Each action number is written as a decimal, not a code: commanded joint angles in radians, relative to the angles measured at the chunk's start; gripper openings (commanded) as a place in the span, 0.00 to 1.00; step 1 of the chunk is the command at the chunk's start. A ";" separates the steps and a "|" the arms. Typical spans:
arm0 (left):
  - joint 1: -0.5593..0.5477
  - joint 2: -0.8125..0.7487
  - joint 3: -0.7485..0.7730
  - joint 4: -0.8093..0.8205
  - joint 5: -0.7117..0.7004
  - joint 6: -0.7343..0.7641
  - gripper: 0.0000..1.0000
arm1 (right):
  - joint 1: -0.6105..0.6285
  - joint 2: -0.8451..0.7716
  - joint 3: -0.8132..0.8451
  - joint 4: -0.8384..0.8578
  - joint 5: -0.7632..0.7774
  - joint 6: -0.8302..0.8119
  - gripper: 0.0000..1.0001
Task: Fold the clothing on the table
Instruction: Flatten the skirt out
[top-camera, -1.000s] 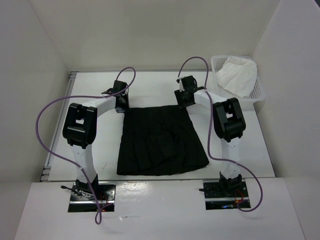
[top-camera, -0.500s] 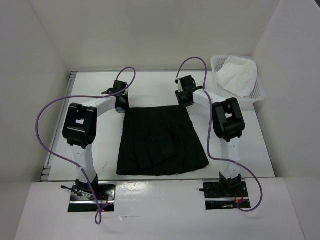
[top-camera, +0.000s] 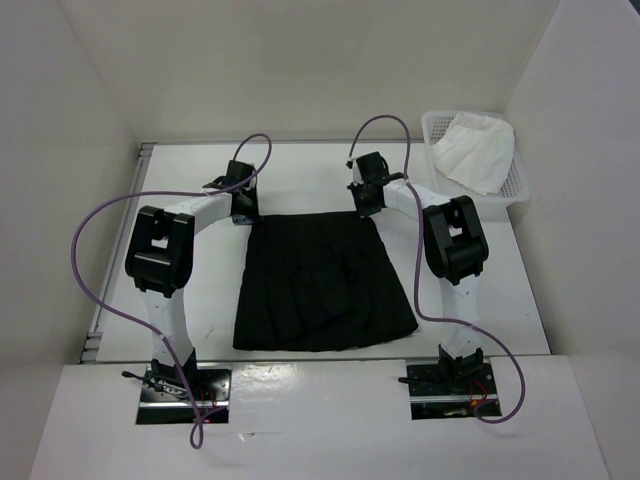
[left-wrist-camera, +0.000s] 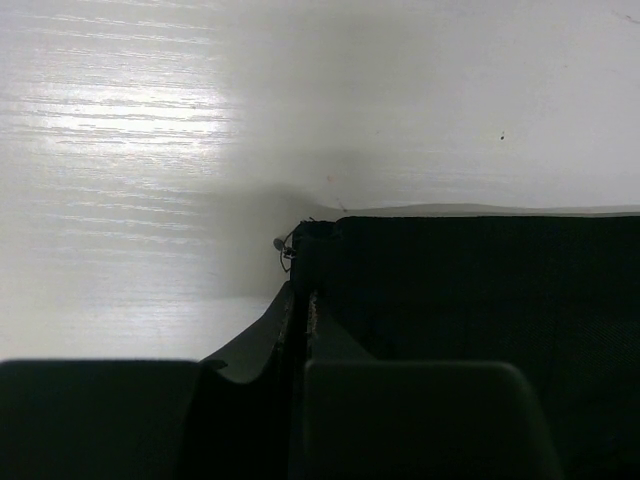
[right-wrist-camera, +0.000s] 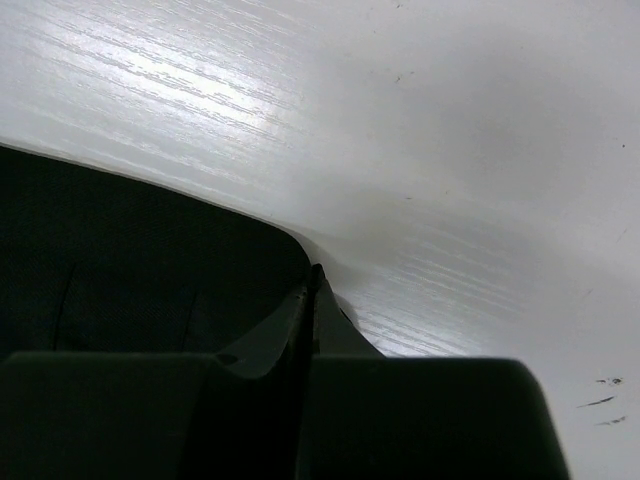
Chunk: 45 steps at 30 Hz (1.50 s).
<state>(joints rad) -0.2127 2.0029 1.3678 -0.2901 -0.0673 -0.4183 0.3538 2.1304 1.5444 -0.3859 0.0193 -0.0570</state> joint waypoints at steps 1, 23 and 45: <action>0.006 -0.052 -0.016 0.012 0.003 0.018 0.00 | 0.007 -0.032 0.006 -0.062 0.021 -0.006 0.00; -0.248 -0.805 0.004 -0.072 -0.259 -0.036 0.00 | 0.100 -0.720 0.102 -0.206 0.024 0.014 0.00; -0.597 -0.921 0.106 -0.110 -0.549 0.032 0.00 | 0.041 -0.871 0.267 -0.275 -0.165 -0.032 0.00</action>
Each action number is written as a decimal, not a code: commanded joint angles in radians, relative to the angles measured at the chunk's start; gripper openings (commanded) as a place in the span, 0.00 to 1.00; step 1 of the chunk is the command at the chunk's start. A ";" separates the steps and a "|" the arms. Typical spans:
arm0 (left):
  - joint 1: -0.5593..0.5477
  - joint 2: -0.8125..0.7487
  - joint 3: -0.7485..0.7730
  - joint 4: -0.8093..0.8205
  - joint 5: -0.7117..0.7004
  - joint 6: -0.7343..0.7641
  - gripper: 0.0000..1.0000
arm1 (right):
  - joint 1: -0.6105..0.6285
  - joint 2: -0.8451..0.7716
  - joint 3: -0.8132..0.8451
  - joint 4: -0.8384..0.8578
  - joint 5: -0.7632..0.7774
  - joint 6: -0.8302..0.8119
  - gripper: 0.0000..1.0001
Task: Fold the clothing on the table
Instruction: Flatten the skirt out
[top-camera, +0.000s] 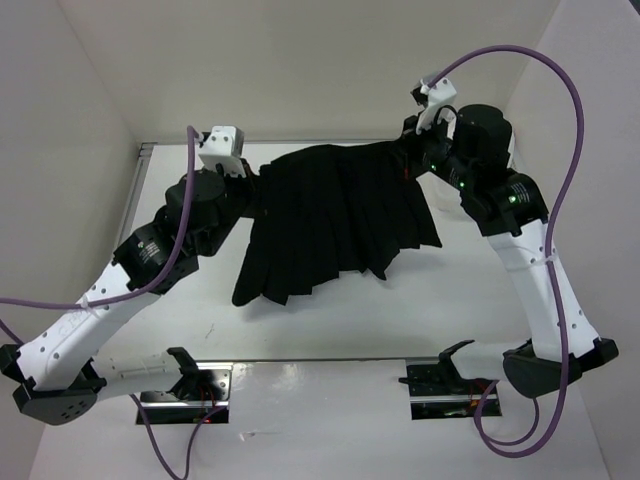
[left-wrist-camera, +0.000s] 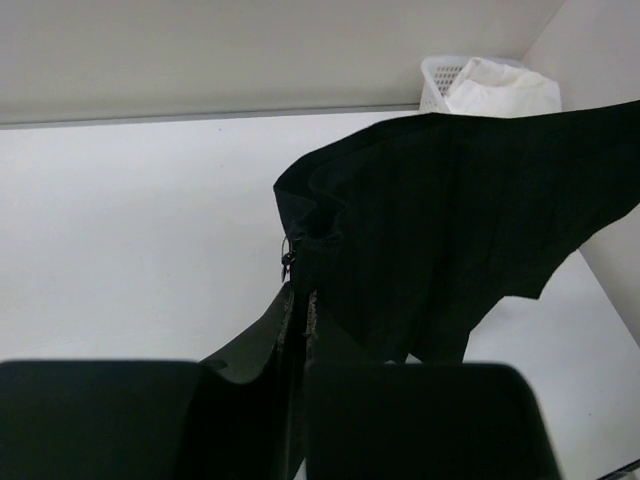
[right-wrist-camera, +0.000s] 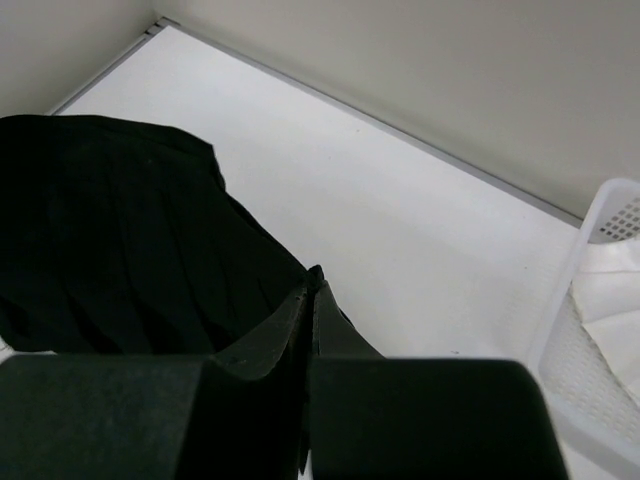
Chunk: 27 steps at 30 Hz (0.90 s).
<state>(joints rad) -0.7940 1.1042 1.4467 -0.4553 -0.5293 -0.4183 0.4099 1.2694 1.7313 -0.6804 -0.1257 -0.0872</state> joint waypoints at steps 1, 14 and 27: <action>-0.016 0.009 0.078 0.022 -0.087 0.032 0.00 | -0.016 -0.010 0.080 0.019 -0.005 -0.002 0.00; -0.034 -0.070 0.063 -0.216 -0.256 -0.144 0.00 | 0.010 -0.083 -0.004 -0.027 0.003 0.006 0.00; -0.034 -0.089 0.007 -0.344 -0.316 -0.292 0.00 | 0.010 -0.217 -0.116 -0.082 0.032 -0.003 0.00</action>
<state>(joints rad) -0.8341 0.9997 1.4391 -0.7765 -0.7517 -0.6956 0.4236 1.0782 1.6524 -0.7891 -0.1471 -0.0826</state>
